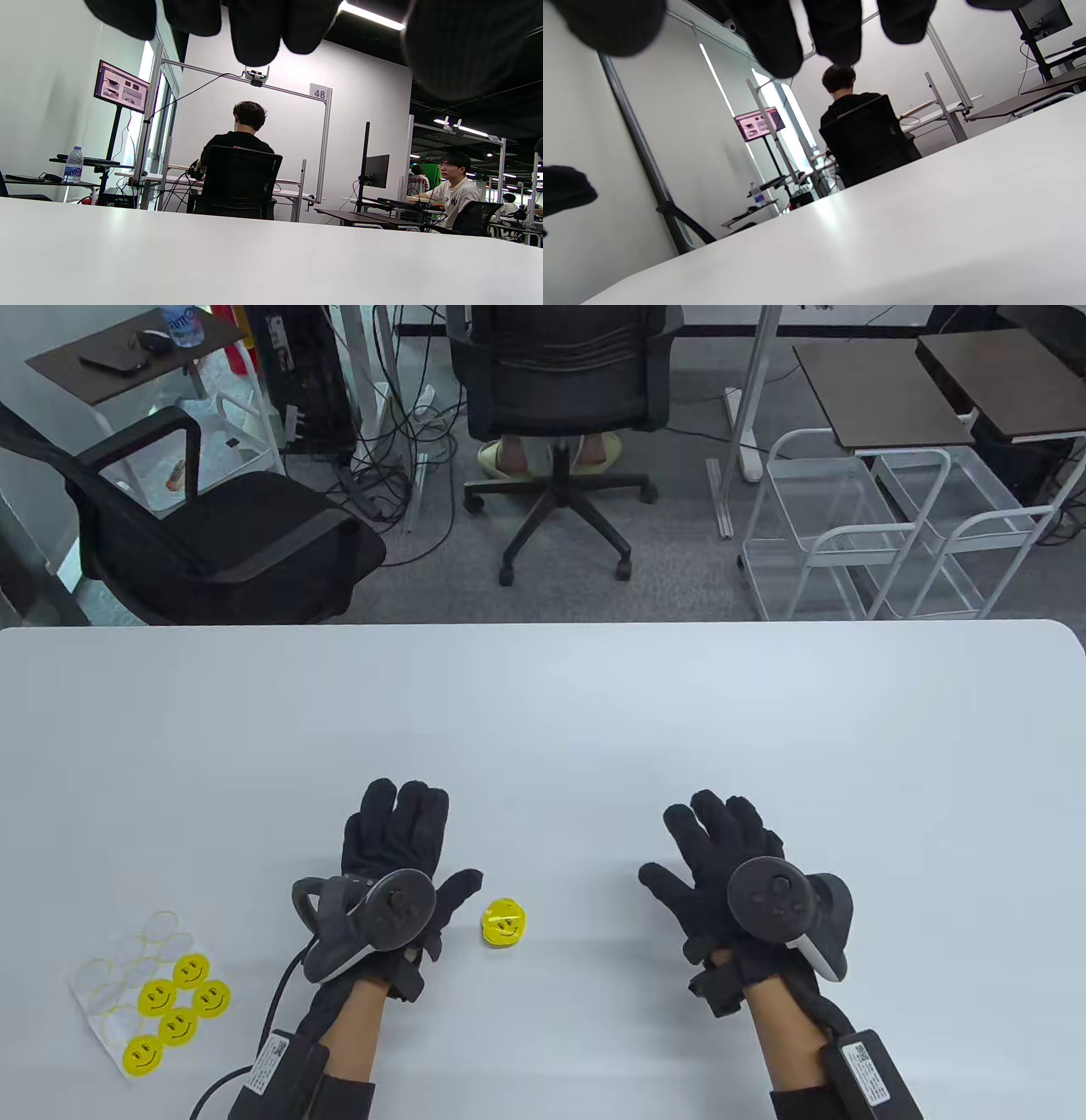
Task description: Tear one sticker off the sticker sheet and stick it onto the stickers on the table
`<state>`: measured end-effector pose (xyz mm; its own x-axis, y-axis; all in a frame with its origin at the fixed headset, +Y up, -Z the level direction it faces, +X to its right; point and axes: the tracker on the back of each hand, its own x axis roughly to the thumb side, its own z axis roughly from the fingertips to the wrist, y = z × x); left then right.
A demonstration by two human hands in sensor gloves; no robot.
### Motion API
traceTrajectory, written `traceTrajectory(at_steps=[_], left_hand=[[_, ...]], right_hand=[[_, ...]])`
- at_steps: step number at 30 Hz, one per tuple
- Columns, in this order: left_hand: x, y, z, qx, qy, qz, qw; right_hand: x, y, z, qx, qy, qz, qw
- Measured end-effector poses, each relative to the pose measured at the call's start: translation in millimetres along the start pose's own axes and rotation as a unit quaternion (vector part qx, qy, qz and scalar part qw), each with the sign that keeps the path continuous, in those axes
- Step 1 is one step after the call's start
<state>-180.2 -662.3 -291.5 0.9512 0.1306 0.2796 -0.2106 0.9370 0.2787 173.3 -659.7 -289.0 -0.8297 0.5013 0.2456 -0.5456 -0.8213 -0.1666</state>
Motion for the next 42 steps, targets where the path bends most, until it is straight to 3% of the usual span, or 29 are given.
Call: traceTrajectory(at_steps=[12, 20, 28, 35, 42], left_hand=[[-8, -6, 3, -0.014, 0.008, -0.009, 1.0], [-25, 6, -4, -0.025, 0.029, -0.046, 0.998], [-83, 18, 2, -0.083, 0.076, -0.086, 0.99], [-137, 32, 20, -0.11, 0.121, -0.112, 0.98], [-183, 32, 41, -0.181, 0.168, -0.118, 0.962]], right_hand=[[1, -4, 0, -0.001, -0.006, -0.002, 1.0], [2, -6, 0, 0.001, -0.011, -0.007, 1.0], [1, -7, 0, 0.003, -0.013, -0.009, 1.0], [1, -5, -1, 0.011, -0.013, -0.017, 1.0], [1, -4, -2, 0.024, -0.007, -0.017, 1.0]])
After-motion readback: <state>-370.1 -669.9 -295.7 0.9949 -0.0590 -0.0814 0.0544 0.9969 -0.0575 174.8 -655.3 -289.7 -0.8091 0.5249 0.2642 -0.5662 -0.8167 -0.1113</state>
